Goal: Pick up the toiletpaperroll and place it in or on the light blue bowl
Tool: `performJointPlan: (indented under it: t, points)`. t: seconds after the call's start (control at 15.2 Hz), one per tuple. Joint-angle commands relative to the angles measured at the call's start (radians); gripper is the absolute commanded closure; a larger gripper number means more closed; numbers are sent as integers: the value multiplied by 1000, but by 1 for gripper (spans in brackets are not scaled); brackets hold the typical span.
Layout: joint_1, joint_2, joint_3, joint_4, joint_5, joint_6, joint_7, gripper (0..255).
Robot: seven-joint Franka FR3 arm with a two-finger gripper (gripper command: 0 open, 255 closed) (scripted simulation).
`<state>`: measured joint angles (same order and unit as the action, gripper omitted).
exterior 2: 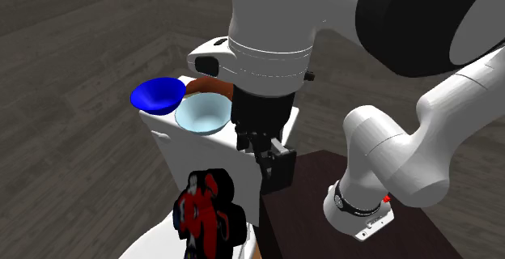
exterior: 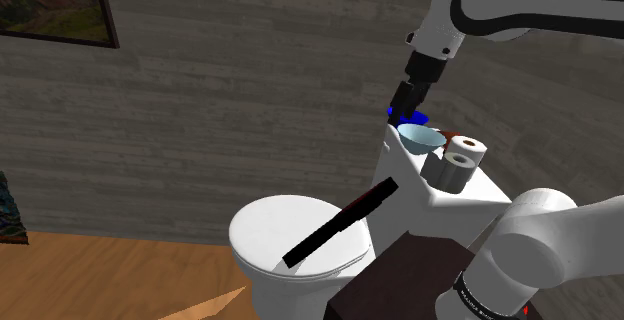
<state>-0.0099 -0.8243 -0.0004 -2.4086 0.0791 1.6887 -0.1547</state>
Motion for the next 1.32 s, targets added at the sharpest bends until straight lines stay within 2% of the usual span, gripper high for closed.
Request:
performJointPlan:
  t: [0.0, 0.59, 1.12, 1.25]
  points:
    - [0, 0, 0, 0, 0, 0, 0, 0]
    - [-46, -75, -170, -178, -166, 31, -271, 0]
    - [-127, -39, -335, -258, -345, 108, -530, 0]
    - [-133, -35, -341, -272, -352, 125, -537, 0]
